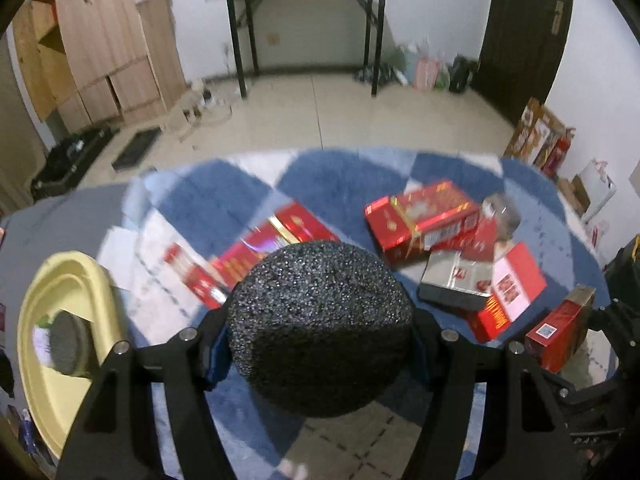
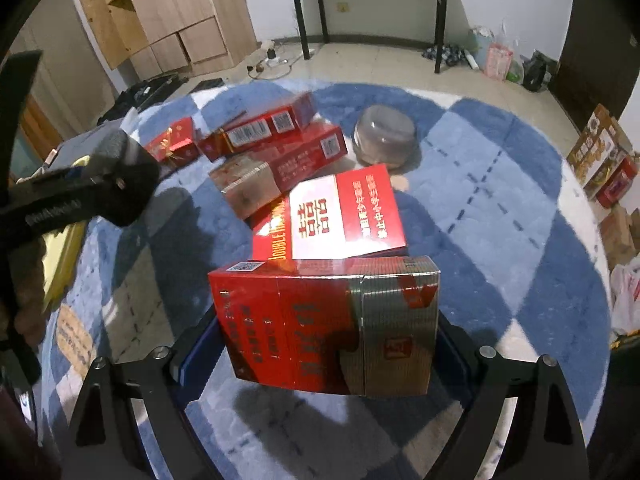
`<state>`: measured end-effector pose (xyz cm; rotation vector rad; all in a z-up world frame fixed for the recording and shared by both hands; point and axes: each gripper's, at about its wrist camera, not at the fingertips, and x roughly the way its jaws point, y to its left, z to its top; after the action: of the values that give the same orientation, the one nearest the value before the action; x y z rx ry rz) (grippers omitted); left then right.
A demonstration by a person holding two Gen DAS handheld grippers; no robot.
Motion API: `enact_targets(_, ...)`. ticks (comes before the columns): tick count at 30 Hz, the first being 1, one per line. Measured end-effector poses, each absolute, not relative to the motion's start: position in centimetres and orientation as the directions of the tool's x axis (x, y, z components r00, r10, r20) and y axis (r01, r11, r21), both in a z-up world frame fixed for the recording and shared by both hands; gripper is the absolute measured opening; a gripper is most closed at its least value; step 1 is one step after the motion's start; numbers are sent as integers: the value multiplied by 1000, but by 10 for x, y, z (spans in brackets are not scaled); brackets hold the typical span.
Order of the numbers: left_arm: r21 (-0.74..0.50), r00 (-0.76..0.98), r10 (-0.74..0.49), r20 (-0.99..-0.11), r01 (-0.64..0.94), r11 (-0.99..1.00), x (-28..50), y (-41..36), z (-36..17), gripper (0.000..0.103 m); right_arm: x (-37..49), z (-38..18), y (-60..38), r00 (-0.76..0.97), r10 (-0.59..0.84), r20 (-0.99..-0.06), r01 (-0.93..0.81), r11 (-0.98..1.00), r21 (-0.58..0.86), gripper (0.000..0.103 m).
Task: Organize rigid objects
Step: 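Grasp the second black foam puck with the left tool while the right tool grasps a red-silver box, then carry the puck and box into the yellow tray and open both tools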
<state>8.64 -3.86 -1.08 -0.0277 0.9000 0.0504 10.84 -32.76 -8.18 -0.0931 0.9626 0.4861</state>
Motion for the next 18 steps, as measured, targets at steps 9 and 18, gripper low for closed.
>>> enact_targets(9, -21, 657, 48, -753, -97, 995, 66, -16, 17, 70, 83, -52, -316, 495, 393, -775, -499, 859, 117, 91)
enact_targets(18, -23, 655, 90, -750, -162, 987, 49, 20, 19, 70, 78, -38, -291, 482, 417, -770, -545, 831, 109, 91)
